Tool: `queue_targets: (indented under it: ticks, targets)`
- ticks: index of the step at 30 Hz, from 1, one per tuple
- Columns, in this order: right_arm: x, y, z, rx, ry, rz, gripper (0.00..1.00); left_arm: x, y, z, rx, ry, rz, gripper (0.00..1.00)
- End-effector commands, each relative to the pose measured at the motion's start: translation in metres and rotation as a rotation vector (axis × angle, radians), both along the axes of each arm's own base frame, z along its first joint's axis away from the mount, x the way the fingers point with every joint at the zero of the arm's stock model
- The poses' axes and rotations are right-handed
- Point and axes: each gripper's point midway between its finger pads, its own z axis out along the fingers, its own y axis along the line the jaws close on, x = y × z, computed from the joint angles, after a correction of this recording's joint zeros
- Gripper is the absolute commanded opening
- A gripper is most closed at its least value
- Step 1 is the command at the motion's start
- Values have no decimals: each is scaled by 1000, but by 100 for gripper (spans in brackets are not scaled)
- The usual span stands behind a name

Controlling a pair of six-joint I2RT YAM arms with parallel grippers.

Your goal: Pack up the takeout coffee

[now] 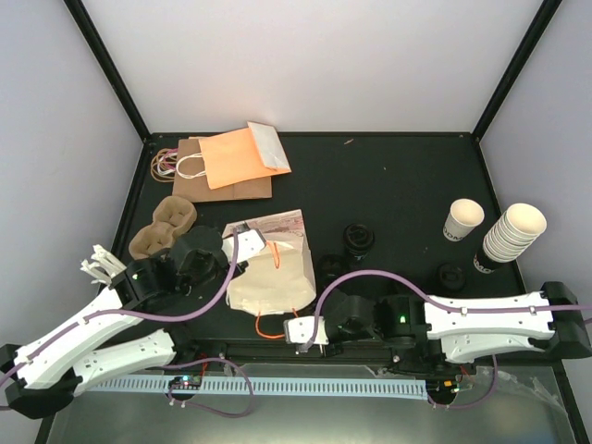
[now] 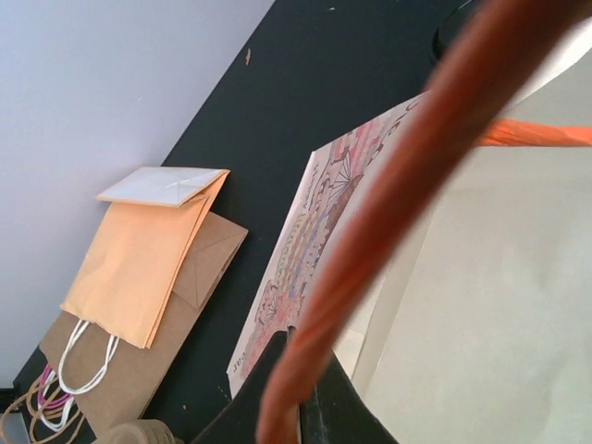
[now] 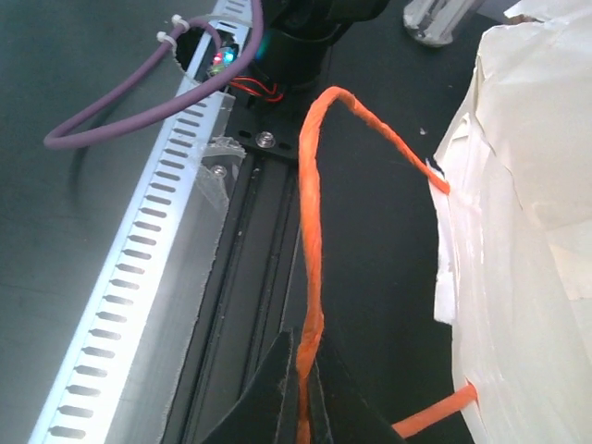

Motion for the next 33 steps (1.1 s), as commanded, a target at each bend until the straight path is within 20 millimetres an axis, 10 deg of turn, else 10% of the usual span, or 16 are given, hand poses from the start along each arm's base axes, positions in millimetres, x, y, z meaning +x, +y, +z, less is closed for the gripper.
queue_targets:
  ticks: [1,8,18,33]
  targets:
    - [12,1,23,78,-49,-68,5,7,-4,13,-30,-29,26,2]
    - [42,-6,75,192,-122,-214,23,13,-2,25,-73,-8,97,2]
    - [78,-29,132,333,-133,-315,86,15,-3,41,-137,23,139,2]
    - [171,-87,157,481,57,-739,100,35,-3,69,-375,273,370,2]
